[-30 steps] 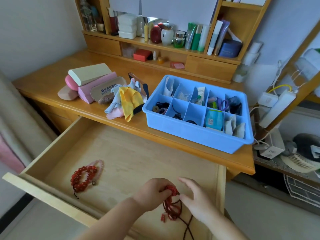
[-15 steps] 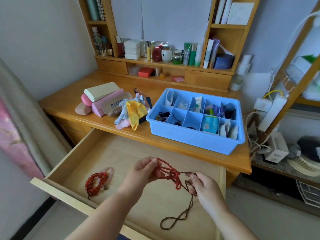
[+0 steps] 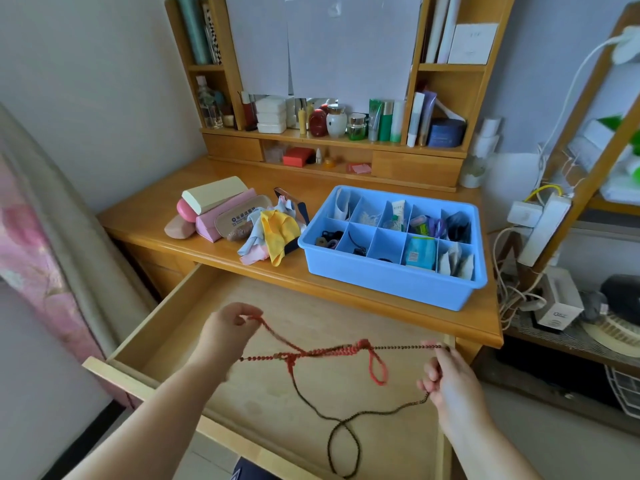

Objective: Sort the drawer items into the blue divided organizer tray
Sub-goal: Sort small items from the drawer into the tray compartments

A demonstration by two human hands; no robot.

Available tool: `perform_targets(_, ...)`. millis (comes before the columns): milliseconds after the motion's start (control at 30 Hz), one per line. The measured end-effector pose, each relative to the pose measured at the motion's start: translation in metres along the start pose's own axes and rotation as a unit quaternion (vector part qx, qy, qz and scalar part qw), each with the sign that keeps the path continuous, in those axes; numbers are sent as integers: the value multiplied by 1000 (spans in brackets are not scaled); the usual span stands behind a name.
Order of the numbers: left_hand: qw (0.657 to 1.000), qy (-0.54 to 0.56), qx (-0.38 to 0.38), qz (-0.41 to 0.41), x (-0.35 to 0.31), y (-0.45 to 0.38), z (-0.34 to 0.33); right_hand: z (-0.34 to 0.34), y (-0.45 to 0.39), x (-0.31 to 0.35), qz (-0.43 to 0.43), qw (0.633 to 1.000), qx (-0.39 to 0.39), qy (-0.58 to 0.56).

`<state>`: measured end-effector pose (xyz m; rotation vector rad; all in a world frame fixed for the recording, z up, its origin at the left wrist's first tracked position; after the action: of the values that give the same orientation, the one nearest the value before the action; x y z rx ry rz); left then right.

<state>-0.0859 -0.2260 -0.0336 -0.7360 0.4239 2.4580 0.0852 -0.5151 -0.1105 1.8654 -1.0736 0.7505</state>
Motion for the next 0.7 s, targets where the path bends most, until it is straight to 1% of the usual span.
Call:
perform_targets(33,996,69,7,52,5,-1,2,2,-1,-3,-8,1000,-6,-1)
perform_targets(67,974,190,43,113,9,1,1,5,-2,-6,-18,1000,-15,-2)
perform_targets(100,925,330,94,162,11,3,0,7,-2,-9,-30,999,-27,1)
perform_targets(133,871,433,130,192,8,2,1,9,-3,-12,-42,998,-39,9)
perform_targets(167,836,490,149,195,5,1,4,10,-3,-14,-52,997,-49,22)
perform_targets(200,820,522,148,181,1,-2,9,10,-4,-15,-58,996,-56,39)
perform_targets(233,814,543,135,154,-5,-5,17,10,-5,-16,-59,995,-62,52)
perform_targets(333,807,586,62,35,-25,-14,43,9,-6,-16,-65,992,-74,74)
perform_targets(367,817,575,39,-12,-28,-17,53,8,-6,-16,-69,991,-76,82)
perform_targets(400,841,538,20,-58,-29,-18,62,7,-6,-16,-74,990,-78,93)
perform_targets(467,914,387,-5,-120,-34,-19,77,5,-6,-16,-80,987,-79,111)
perform_targets(500,945,297,-10,-139,-36,-19,83,5,-6,-16,-82,986,-79,119)
perform_targets(533,966,205,-15,-159,-39,-19,88,5,-7,-16,-83,985,-79,128)
perform_targets(567,976,113,-20,-187,-42,-19,90,4,-7,-17,-83,984,-76,140)
perform_targets(600,975,31,-29,-219,-46,-17,91,3,-7,-18,-84,982,-70,152)
perform_targets(633,967,-20,-37,-249,-50,-15,91,2,-8,-19,-86,981,-63,165)
perform_targets(667,962,-36,-31,-270,-54,-12,90,1,-9,-22,-91,979,-55,175)
perform_targets(700,959,-34,-7,-282,-60,-7,89,0,-9,-25,-99,976,-45,187)
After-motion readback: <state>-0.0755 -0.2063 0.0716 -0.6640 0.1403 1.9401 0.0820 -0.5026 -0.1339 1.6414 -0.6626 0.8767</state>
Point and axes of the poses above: each hand's wrist, its own y-axis away from the middle knuckle, its own z-axis out of the back of the hand, x = y × z, the point moved 3 cm from there along -y, towards the middle knuckle, and after that the axes turned 14 degrees about -y, right-handed, at the moved point
